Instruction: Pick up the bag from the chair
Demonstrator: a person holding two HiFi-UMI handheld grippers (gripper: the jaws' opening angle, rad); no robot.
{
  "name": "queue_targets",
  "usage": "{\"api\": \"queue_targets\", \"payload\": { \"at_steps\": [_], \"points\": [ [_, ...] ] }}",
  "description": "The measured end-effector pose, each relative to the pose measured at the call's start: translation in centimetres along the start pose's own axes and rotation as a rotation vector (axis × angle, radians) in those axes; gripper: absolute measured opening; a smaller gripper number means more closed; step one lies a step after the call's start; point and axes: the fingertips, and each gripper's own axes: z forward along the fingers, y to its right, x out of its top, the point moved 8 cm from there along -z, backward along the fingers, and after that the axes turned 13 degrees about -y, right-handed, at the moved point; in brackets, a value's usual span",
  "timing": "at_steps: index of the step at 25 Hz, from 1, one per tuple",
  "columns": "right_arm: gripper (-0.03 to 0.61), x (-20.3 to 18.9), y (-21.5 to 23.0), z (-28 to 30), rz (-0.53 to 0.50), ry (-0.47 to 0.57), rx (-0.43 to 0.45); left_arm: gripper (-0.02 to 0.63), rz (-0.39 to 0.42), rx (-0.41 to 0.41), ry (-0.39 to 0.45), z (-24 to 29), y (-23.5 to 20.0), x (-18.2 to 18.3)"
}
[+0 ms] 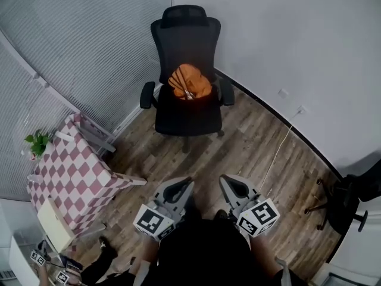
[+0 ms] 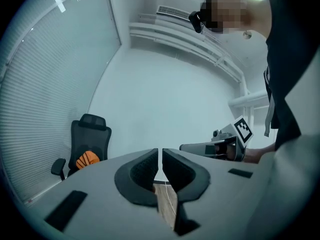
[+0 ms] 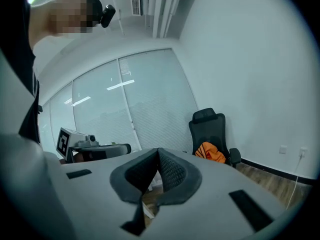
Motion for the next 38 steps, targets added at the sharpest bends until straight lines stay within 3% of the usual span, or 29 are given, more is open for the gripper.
{"api": "queue_targets", "payload": {
  "at_steps": [10, 18, 25, 32, 38],
  "points": [
    [0.018, 1.0, -0.7, 3.9, 0.033, 0.041, -0.039, 0.034, 0.005, -0.014, -0.009, -1.4, -5.0, 0.0],
    [0.018, 1.0, 1.2, 4.5, 0.113, 0.056, 0.029, 0.034, -0.013, -0.027, -0.050, 0.3, -6.3, 0.0],
    [0.018, 3.4, 5.6, 7.8, 0.151, 0.060, 0.106, 0.034, -0.039, 0.021, -0.060, 3.0, -9.0, 1.5],
    [0.018, 8.2, 12.1, 11.1, 0.055, 0.045, 0.099, 0.034, -0.036, 0.041, -0.064, 9.0, -12.0, 5.2],
    [0.018, 11.8, 17.6, 13.1, 0.024, 0.049, 0.155, 0.034, -0.035, 0.070, -0.043, 14.5, -13.6, 8.5]
  ]
}}
